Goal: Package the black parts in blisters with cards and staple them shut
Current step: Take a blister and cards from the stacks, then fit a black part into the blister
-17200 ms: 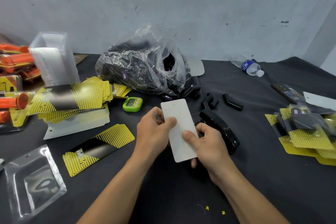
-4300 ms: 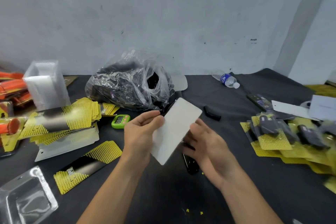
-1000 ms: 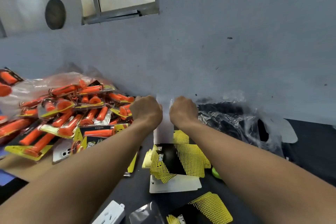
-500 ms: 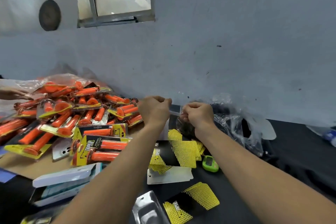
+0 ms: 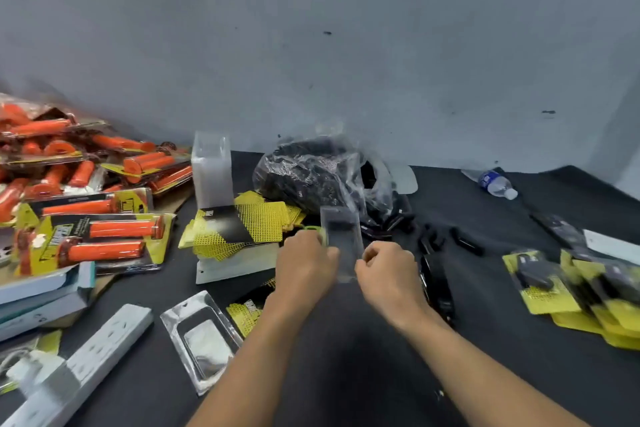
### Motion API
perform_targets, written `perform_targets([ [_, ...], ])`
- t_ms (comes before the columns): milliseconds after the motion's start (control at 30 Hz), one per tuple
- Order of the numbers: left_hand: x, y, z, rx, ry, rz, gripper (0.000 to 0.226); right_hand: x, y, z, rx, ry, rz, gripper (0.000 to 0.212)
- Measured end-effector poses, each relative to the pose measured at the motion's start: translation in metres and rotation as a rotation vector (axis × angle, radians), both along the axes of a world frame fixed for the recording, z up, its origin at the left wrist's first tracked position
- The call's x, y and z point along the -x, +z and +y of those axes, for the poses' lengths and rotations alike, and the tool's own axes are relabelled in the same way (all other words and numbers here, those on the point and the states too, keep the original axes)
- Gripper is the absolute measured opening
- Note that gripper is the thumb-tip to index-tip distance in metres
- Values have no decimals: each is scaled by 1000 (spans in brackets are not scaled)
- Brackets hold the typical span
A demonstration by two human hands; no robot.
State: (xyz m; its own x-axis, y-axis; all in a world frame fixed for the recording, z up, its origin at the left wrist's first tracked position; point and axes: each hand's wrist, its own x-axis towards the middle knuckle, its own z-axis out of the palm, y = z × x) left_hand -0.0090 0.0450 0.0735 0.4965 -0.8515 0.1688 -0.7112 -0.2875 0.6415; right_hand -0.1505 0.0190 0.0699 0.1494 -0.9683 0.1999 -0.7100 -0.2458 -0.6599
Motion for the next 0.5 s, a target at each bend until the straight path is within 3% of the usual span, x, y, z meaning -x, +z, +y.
perform_targets([
  [133, 29, -41, 0, -17, 16, 13, 15, 25, -27, 11, 165, 45, 538, 26],
  [200, 38, -56, -1, -31, 33, -13, 15, 35, -32, 9, 243, 69, 685, 28],
  [400, 46, -74, -16, 4, 132, 35, 28, 48, -5, -48, 168, 52, 697, 19],
  [500, 41, -71, -29, -38, 186, 10, 38, 52, 4, -94, 36, 116, 673, 29],
])
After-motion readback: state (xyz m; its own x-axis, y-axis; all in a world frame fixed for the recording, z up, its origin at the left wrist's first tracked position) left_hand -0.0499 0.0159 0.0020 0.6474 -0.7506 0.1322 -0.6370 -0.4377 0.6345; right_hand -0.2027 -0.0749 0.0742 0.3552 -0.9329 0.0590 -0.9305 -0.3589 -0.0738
